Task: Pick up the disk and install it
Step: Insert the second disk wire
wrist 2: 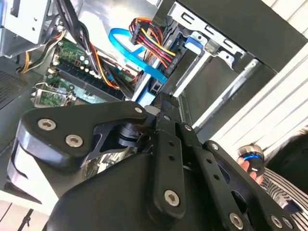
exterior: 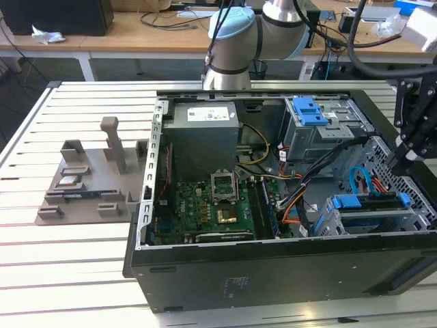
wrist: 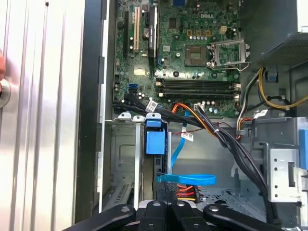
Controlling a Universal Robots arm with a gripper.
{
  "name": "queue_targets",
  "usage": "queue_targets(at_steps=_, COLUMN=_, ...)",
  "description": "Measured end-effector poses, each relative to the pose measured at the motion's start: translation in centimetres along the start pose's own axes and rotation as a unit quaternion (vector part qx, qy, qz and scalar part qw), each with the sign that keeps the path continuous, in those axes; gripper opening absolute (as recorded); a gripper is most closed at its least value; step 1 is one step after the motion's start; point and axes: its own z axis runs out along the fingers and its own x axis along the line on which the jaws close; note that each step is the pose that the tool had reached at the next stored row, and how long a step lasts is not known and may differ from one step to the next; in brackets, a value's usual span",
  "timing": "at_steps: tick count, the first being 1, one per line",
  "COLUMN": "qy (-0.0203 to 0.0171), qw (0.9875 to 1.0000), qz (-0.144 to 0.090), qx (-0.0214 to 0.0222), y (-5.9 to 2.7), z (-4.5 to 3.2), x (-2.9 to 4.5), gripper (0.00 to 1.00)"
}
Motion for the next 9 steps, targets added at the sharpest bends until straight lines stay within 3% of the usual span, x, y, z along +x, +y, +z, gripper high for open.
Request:
queue_targets(at_steps=6, qy=0.0, qw=1.0, qz=0.0, qx=0.0, y=0.23, z=-2.55, x=0.03, gripper=0.11)
queue_targets(at_steps=9, qy=0.0, qw=1.0, qz=0.0, qx=0.0, y=0.3, z=-3.42, x=0.04, gripper=0.11)
